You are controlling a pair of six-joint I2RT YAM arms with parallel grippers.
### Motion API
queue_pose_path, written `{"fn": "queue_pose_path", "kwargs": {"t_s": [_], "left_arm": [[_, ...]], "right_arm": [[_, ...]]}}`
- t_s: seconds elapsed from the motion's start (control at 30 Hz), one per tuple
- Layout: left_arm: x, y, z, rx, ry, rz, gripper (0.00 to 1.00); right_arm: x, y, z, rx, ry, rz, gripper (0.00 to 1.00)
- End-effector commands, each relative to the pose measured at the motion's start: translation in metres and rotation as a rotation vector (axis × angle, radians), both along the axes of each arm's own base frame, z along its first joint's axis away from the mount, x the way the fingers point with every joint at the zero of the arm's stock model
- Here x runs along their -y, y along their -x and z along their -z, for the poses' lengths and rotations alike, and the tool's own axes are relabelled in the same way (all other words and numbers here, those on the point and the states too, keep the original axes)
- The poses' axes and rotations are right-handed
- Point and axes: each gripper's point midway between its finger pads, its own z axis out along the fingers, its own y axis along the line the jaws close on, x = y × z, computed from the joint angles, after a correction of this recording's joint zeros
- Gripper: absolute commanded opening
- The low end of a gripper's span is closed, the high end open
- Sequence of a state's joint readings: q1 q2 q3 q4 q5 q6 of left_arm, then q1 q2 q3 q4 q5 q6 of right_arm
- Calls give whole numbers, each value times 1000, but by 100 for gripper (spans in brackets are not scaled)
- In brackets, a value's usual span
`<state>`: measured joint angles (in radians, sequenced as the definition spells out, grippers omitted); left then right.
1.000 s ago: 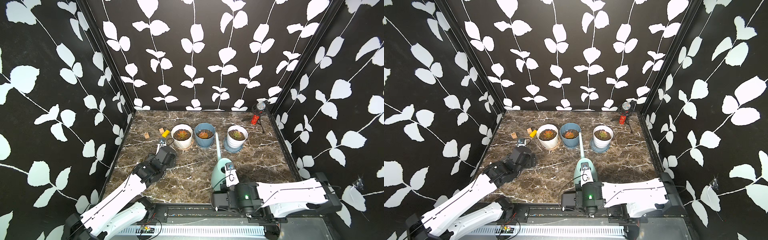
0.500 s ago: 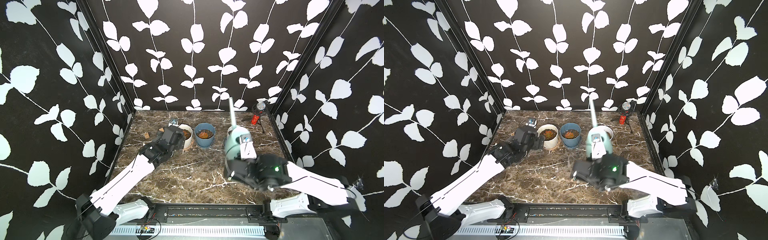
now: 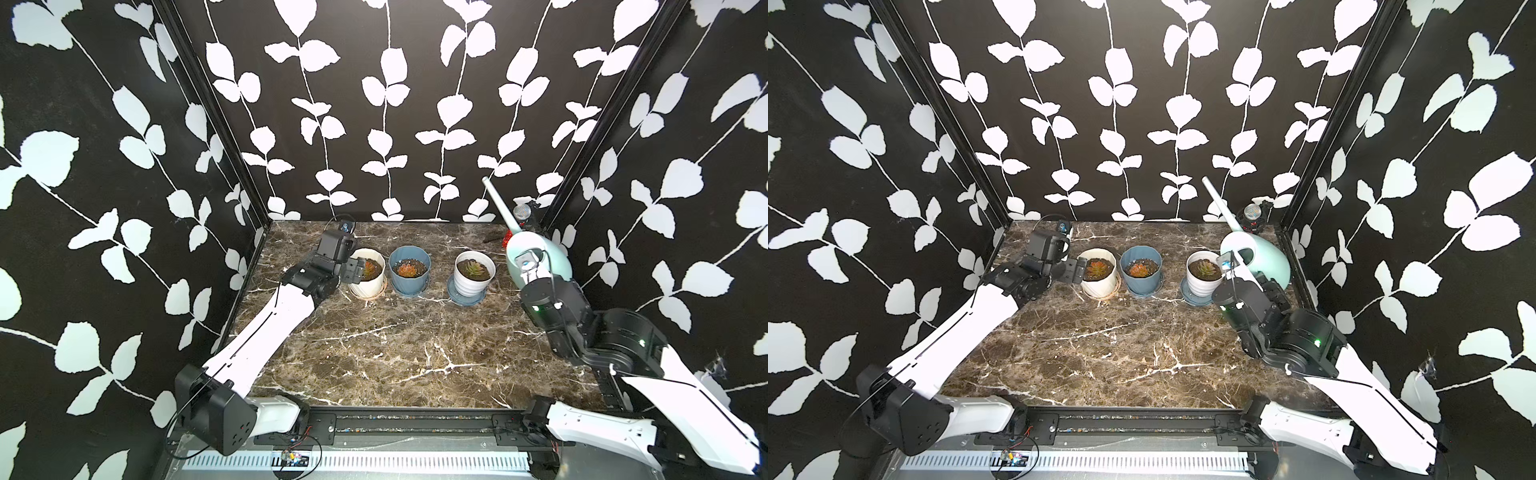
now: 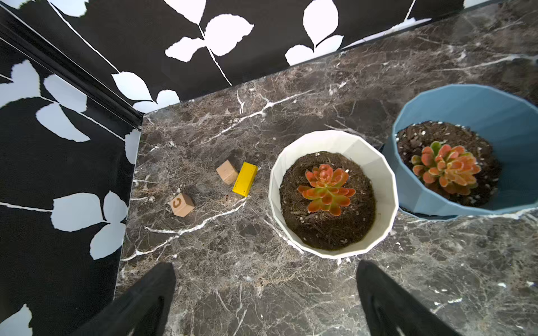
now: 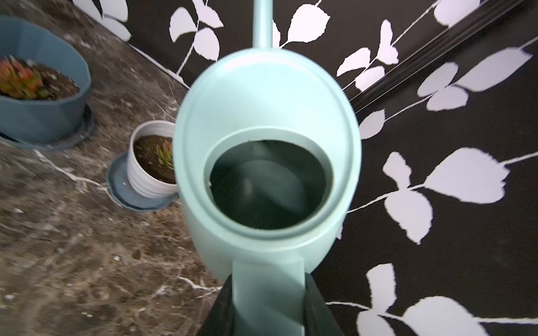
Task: Water the succulent around the soil edge
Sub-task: Water the soil of the potted plant with water.
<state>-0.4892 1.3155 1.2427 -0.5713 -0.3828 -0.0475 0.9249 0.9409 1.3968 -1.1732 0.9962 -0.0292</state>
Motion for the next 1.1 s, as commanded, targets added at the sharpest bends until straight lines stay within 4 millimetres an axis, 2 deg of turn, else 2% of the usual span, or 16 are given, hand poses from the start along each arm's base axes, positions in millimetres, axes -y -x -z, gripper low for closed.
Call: {"fn": "queue_pose_path", "kwargs": {"t_s": [0.0, 0.2, 0.53, 0.8, 1.07], "left_arm": [[-3, -3, 9, -6, -14, -7, 99], [-2, -6, 33, -50, -24, -25, 99], [-3, -8, 43, -60, -21, -33, 99], [-2, -8, 51, -75, -25, -31, 99], [-3, -7, 50, -73, -23, -32, 99]], "right_arm": [[10, -5, -1, 10, 222, -9, 0], [29, -10, 23, -85, 403, 49, 0], [62, -10, 54, -238, 545, 151, 0], [74, -4, 78, -361, 627, 159, 0], [73, -4, 90, -413, 651, 146, 0]]}}
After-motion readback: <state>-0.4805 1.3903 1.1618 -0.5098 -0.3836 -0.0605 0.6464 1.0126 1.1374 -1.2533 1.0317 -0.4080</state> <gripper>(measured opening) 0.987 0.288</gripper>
